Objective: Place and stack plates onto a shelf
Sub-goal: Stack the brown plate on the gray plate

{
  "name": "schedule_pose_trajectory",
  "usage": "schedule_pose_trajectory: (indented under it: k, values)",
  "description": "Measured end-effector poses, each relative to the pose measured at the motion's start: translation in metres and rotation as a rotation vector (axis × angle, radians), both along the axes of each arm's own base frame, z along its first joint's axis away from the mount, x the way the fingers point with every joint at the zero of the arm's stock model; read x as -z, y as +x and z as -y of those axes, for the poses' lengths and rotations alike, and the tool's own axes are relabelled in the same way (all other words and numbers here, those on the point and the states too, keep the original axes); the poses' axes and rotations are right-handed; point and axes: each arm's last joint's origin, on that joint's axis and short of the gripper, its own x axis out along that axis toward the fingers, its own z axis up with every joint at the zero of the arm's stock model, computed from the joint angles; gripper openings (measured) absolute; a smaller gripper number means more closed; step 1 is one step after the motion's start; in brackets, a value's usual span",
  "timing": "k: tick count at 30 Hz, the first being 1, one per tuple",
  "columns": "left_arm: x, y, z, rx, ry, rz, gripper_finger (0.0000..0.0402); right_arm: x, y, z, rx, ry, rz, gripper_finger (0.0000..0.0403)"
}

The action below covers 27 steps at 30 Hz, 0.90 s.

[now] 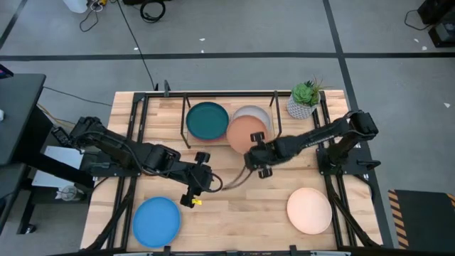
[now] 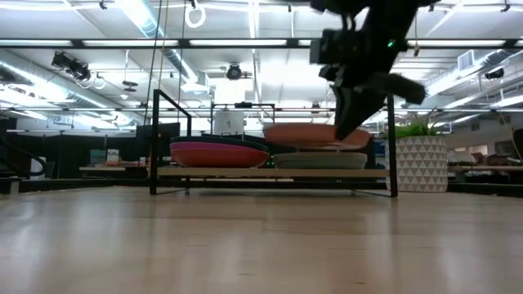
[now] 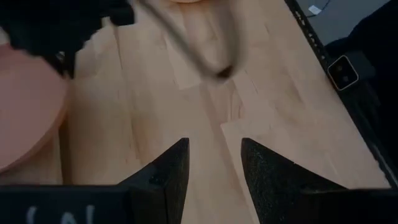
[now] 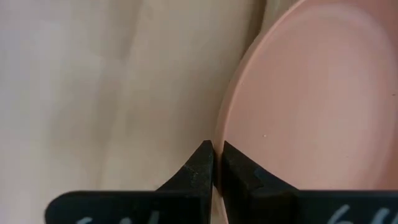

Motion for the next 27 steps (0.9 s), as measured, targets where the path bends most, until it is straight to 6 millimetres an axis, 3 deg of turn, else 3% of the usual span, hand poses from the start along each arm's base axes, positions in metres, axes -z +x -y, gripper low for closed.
schedule_pose_trajectory:
  k: [7, 14, 27]
  values:
    - [-0.002, -0.005, 0.008, -0.029, -0.057, -0.001, 0.0153, 0.000, 0.002, 0.043, 0.054, 0.018, -0.033, 0.0026]
    - [-0.002, -0.006, 0.012, -0.051, -0.088, -0.007, 0.0153, 0.001, 0.001, 0.070, 0.069, 0.026, -0.059, 0.0026]
    - [-0.002, -0.008, 0.014, -0.068, -0.094, -0.006, 0.0153, 0.001, 0.001, 0.079, 0.041, 0.114, -0.053, 0.0048]
